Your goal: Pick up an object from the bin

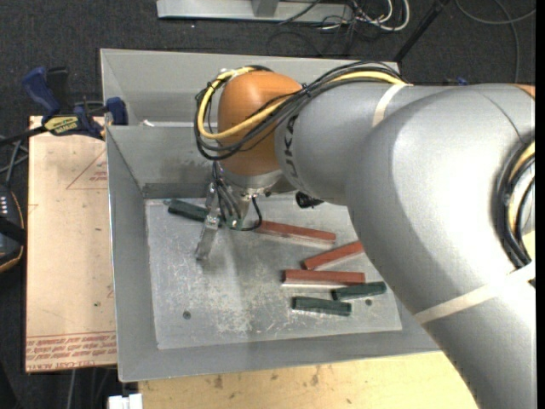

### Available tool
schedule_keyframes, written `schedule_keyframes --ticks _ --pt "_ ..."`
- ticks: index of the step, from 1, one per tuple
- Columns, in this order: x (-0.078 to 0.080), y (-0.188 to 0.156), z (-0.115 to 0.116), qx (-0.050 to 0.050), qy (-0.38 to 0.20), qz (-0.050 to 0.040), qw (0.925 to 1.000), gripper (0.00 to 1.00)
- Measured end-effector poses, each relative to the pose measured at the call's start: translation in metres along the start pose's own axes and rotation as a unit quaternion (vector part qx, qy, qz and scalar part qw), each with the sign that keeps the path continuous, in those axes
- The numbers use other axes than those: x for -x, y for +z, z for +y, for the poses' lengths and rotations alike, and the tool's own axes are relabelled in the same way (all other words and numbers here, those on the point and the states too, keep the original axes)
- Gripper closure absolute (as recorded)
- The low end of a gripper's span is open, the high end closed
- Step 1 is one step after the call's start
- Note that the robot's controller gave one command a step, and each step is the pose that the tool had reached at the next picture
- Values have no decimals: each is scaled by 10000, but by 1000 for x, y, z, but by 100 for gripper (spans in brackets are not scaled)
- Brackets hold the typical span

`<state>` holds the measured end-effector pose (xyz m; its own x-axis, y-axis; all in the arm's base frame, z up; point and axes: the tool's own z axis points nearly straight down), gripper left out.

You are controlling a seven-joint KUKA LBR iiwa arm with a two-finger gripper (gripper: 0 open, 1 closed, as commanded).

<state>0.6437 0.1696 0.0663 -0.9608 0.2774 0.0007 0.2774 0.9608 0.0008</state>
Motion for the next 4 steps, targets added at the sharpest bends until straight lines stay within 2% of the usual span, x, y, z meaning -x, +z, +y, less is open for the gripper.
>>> schedule_keyframes --ticks 2,3,4 --pt "0 -1 2 7 -18 -8 10000 0" --pt "4 -5 6 15 -62 -20 10000 100" --pt "4 -5 6 15 -62 -20 10000 100"
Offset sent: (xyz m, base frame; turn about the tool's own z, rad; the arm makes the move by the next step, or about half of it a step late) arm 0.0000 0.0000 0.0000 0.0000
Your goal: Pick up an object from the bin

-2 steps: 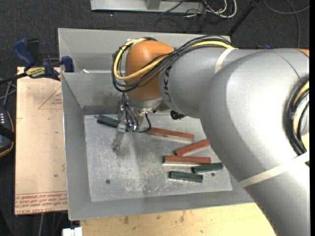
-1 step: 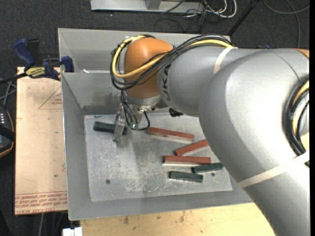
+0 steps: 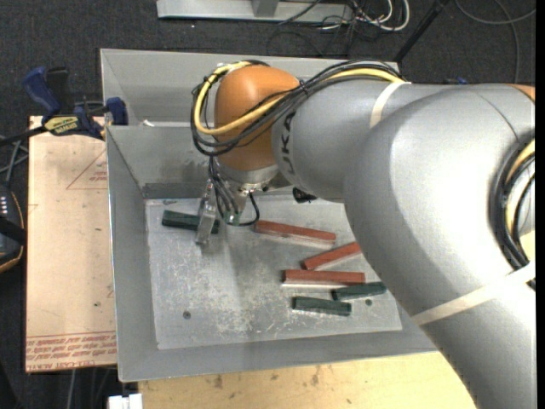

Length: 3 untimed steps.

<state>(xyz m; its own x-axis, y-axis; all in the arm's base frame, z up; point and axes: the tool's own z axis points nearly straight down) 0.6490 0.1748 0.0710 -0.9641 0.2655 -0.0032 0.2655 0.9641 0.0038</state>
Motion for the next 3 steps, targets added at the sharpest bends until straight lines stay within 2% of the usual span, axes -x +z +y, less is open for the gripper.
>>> schedule_keyframes --ticks 1,2,3 --pt "-2 -5 -1 -19 0 31 10000 100" --pt "-2 -33 -1 -22 2 38 10000 100" --pt "0 -50 0 -3 2 6 10000 100"
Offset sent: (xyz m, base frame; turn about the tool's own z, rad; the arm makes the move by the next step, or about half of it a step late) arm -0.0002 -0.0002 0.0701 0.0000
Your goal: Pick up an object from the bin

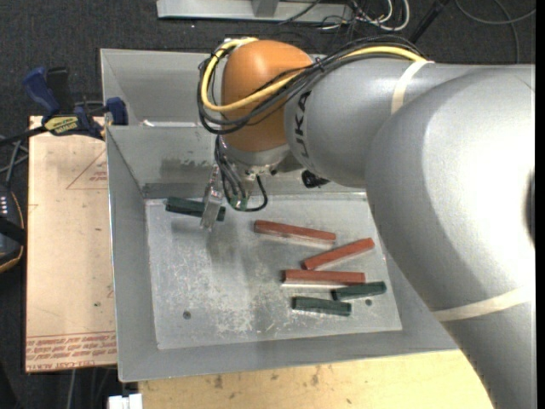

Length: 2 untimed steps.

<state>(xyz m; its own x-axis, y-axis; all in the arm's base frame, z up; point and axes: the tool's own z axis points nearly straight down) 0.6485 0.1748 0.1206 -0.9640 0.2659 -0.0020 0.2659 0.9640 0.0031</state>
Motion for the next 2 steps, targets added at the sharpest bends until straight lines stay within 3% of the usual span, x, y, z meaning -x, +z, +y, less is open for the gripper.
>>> schedule_keyframes --ticks 2 --pt "-1 -26 0 -10 0 14 10000 100"
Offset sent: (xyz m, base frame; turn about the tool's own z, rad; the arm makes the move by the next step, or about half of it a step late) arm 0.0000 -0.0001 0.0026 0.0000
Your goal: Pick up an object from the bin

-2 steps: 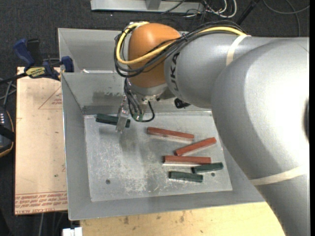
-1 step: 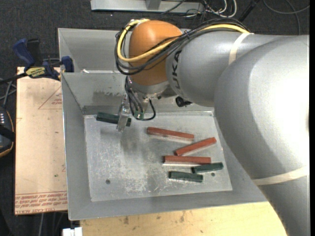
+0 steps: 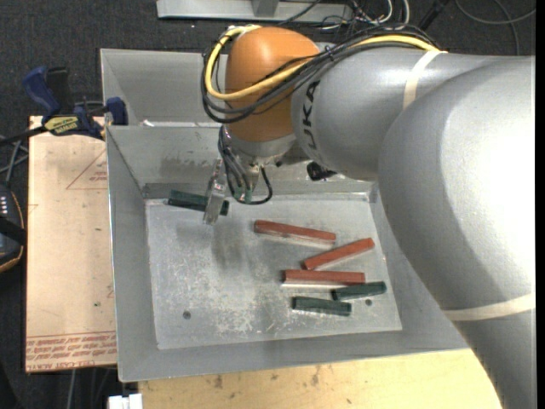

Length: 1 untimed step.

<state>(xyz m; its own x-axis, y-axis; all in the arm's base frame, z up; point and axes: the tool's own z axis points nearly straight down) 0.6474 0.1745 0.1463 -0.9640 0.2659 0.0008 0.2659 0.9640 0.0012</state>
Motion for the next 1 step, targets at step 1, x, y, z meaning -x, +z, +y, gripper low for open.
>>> schedule_keyframes --ticks 1 --pt "1 -13 0 9 -1 -16 10000 100"
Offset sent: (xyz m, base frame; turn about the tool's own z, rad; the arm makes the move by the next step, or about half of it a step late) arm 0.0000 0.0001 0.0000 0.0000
